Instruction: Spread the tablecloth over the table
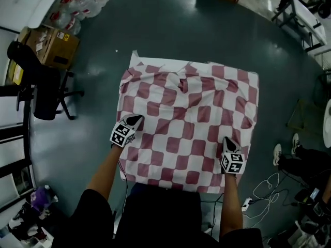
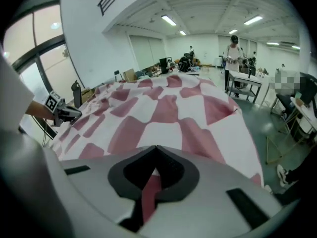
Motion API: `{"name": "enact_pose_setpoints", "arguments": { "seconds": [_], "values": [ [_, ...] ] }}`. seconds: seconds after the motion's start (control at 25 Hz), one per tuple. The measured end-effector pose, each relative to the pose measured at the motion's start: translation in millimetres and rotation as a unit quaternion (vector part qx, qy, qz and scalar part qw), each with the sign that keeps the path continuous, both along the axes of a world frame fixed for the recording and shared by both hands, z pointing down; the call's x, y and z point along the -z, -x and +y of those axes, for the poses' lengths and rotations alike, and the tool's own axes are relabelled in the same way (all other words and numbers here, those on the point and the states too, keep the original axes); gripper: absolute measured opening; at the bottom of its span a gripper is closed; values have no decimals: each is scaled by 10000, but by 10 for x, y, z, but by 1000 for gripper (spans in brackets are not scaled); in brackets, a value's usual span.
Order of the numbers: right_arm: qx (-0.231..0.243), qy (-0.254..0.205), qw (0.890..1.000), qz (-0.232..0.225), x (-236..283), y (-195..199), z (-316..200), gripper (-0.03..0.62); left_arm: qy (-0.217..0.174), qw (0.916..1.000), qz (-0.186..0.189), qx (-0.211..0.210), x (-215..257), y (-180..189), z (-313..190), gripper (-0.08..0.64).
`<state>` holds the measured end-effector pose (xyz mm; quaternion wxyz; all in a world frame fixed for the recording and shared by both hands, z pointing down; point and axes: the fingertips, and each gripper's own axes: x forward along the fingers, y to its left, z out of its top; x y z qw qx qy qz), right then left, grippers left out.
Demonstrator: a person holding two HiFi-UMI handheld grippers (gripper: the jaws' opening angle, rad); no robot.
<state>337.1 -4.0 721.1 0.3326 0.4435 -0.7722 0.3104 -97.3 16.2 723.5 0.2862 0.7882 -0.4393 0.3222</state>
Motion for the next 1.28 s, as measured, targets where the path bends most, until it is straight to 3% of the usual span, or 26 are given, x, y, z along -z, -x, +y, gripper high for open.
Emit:
{"name": "enact_pose_setpoints", "arguments": {
  "seconds": [0.12, 0.24, 0.36, 0.48, 0.68, 0.88, 1.04, 1.16, 1.28],
  "values": [
    [171, -102, 9997, 130, -18, -190, -60, 17, 116, 9998, 31, 153, -24, 123, -70, 17],
    [71, -48, 9999, -124, -35, -284, -78, 15, 328, 9992, 138, 193, -42, 161, -73, 17],
    [-88, 2, 9999, -117, 34, -301, 20, 17, 259, 9989, 322, 201, 130, 74, 26, 17],
    [-311, -88, 9991, -260, 270, -308, 389, 17, 206, 9963, 831, -92, 341, -317, 528, 17],
    [-341, 398, 9985, 128, 48, -228, 1447, 17, 541, 9919, 520, -1021, 114, -738, 1807, 18],
    [-749, 451, 9957, 306, -46, -445, 1729, 17, 557, 9915, 461, -1079, -78, -752, 2280, 17],
    [-926, 481, 9937, 415, -50, -458, 1754, 17, 594, 9891, 407, -1286, -57, -820, 2428, 17],
    [-974, 280, 9948, -23, 152, -329, 1659, 18, 549, 9923, 557, -962, 49, -730, 2350, 17],
    [-682, -55, 9973, 266, 212, -413, 1445, 18, 263, 9948, 667, -730, 209, -698, 1998, 17]
  ]
}}
